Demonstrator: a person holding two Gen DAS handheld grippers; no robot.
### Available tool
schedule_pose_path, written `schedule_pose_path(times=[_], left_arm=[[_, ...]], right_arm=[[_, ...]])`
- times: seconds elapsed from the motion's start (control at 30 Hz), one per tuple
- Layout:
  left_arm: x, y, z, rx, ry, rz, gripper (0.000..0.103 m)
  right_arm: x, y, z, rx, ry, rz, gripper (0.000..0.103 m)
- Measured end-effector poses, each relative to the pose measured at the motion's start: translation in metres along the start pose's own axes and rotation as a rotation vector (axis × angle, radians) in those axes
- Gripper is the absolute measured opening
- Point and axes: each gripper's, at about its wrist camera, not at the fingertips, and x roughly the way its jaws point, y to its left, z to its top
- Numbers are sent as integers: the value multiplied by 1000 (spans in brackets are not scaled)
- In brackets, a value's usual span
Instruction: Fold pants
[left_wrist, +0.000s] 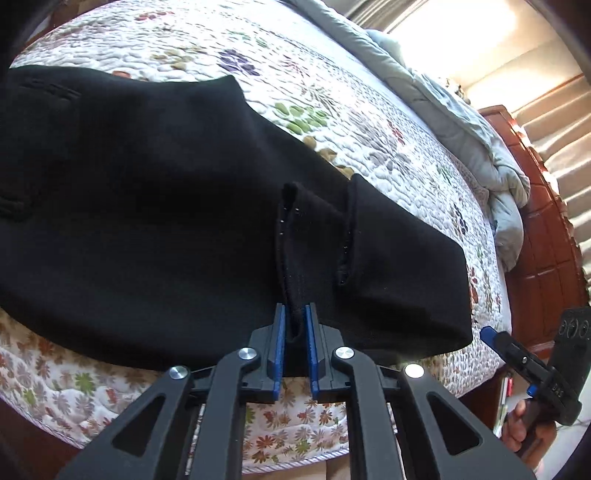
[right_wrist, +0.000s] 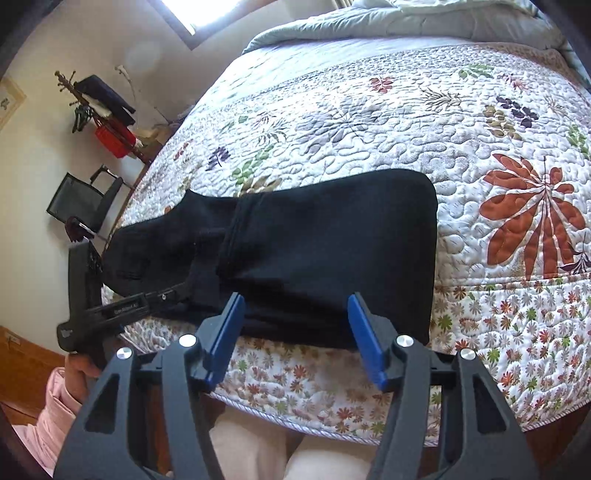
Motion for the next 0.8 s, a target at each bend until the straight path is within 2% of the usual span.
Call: schedule_pose_path(times=[0.13,0.23,0.27,0.33,0.43,0.5,0.57,0.67,0.8], left_arm=[[-17,0,5,-67,-22,-39,25],[-34,-16,6,-49,-90,-49,46],[-35,-22,8,-39,-99,-62,49],[-30,-32,12,-22,-78,-97,51],[-2,-45,20,-10,-6,-109,51],[19,-48,24,-7,31,-76,51],[30,-49,25,-6,45,-38,51],[47,-47,23,-21,81,-29,51],[55,-42,23,-27,83,-15,52]], right_arm=[[1,-1,-6,-5,9,-10,60],[0,-7,-9,7,9,-23,60],[0,-9,-10,17,9,-21,60],[1,-12,-9,26,8,-18,60],[2,-12,-10,28,9,-17,60],[0,-13,-9,30,4,-30,71],[-3,-18,-9,28,-11,-67,76],[-7,-32,-8,65,-28,-88,81],[-5,-66,-10,168,-34,-140,85]])
